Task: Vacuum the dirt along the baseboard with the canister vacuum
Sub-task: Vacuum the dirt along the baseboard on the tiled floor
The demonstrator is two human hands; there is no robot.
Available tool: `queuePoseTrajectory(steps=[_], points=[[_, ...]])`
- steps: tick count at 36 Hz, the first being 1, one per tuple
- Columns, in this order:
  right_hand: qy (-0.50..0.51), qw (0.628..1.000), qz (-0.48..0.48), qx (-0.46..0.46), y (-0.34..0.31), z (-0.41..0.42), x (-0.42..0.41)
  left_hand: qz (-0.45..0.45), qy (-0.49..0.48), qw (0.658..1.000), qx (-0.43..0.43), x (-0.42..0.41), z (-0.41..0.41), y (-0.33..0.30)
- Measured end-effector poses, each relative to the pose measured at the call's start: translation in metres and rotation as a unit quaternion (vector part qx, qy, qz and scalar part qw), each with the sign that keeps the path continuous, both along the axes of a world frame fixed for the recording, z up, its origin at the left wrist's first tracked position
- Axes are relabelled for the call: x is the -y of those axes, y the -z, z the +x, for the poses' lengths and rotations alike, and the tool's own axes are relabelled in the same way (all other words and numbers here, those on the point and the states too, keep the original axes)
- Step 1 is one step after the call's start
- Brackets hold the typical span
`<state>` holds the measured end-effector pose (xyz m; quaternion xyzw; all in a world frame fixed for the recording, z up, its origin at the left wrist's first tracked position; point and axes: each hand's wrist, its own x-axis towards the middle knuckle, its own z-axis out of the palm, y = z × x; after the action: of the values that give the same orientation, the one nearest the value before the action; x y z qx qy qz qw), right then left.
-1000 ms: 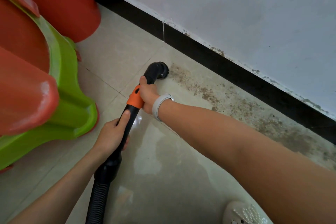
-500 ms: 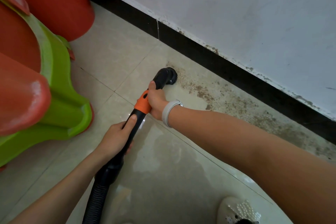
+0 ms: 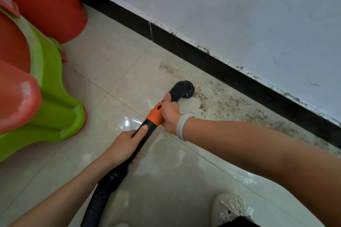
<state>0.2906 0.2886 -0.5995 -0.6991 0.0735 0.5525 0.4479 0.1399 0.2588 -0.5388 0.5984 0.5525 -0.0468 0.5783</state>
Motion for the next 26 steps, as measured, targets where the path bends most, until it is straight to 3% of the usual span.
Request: queuePoseTrajectory(steps=[12,23,26], points=[[-0.045,0.994,-0.071,0.072,0.01,0.017,0.007,-0.032,0.008,0.999,0.01,0.002,0.007,-0.006],[-0.093,0.995,0.033,-0.014,-0.019,-0.015,-0.055,0.047,-0.109,0.993,0.025,-0.026,-0.004,-0.005],[-0.118,0.993,0.032,-0.001,0.022,-0.025,-0.091,0.061,-0.16,0.985,0.037,-0.037,-0.01,-0.003]])
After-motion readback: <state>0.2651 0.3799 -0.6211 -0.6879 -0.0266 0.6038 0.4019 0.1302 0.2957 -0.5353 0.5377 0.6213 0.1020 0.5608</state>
